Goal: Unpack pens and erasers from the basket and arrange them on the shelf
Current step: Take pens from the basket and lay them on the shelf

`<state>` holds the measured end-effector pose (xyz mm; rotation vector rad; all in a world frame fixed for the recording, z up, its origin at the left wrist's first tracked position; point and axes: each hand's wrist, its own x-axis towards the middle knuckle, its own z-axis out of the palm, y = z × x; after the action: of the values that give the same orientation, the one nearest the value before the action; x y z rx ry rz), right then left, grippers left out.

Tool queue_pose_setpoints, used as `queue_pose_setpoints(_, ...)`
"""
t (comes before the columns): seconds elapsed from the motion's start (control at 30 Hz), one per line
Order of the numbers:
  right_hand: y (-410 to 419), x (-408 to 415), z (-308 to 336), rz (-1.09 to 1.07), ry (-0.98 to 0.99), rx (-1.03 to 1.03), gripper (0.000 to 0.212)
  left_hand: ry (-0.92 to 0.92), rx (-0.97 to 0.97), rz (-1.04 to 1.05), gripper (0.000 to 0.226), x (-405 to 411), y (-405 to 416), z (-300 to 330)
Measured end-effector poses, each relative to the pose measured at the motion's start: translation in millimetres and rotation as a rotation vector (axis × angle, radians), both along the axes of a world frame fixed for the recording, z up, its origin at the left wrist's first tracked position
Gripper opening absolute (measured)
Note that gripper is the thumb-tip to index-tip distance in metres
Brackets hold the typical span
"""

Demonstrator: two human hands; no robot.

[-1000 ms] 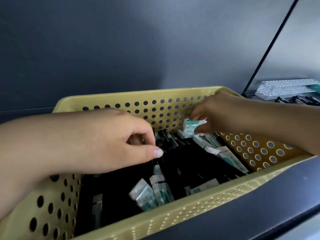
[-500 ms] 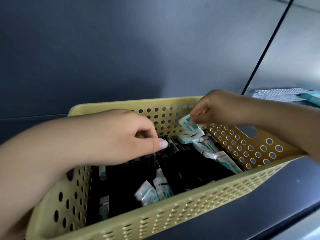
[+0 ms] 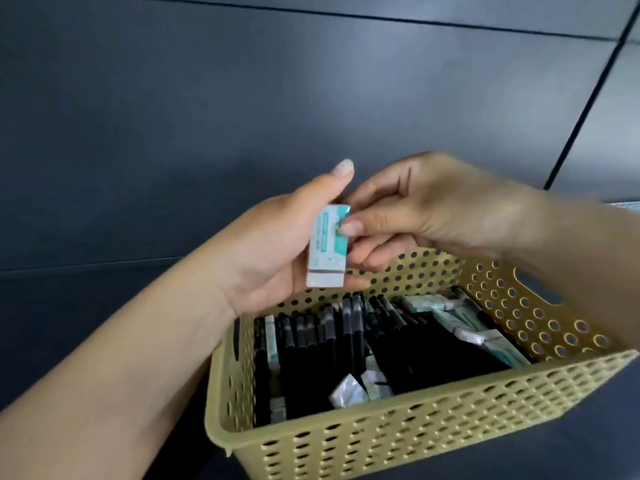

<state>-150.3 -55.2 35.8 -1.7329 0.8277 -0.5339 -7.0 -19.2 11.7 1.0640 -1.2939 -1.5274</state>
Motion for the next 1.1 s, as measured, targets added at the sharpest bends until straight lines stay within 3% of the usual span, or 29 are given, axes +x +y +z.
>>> queue_pose_setpoints(0.17, -4.5, 6.6, -9.7, -0.056, 0.123, -0.204, 0.004, -0.157, 0.055, 0.086, 0.046, 1.1, -4.8, -2.3)
queue_pose_setpoints(0.3, -21.5, -19.2, 13.3, -0.052, 0.376, -0.32, 0.026, -0.217, 0.012, 0.101, 0.048, 1.0, -7.9, -4.2)
queue_pose_setpoints(0.43, -46.0, -48.9, 1.3, 0.058, 0.952, -0.152, 0.042, -0.198, -0.009, 0.101, 0.046, 2.2, -10.5, -7.0)
queue_pose_setpoints(0.57, -58.4, -59.2, -39.6, 0.085, 1.291, 0.088, 0.03, -0.239, -0.012, 0.087, 0.042, 2.0, -14.5, -9.5)
queue_pose_setpoints(0.77, -62.3, -62.6, -53.5, 0.039, 1.354, 0.182, 0.037, -0.274, -0.033, 0.092, 0.042, 0.7, -19.9, -11.3)
queue_pose_setpoints(1.0, -65.4, -67.9, -45.2, 0.017, 1.267, 0.218, 0.019, -0.26, -0.013, 0.07, 0.039, 0.5, -21.7, -12.5)
queue_pose_setpoints(1.1, -63.0, -70.5, -34.3, -0.026, 1.203, 0.187, 0.02, -0.25, -0.002, 0.082, 0.04, 0.1, -22.2, -12.0)
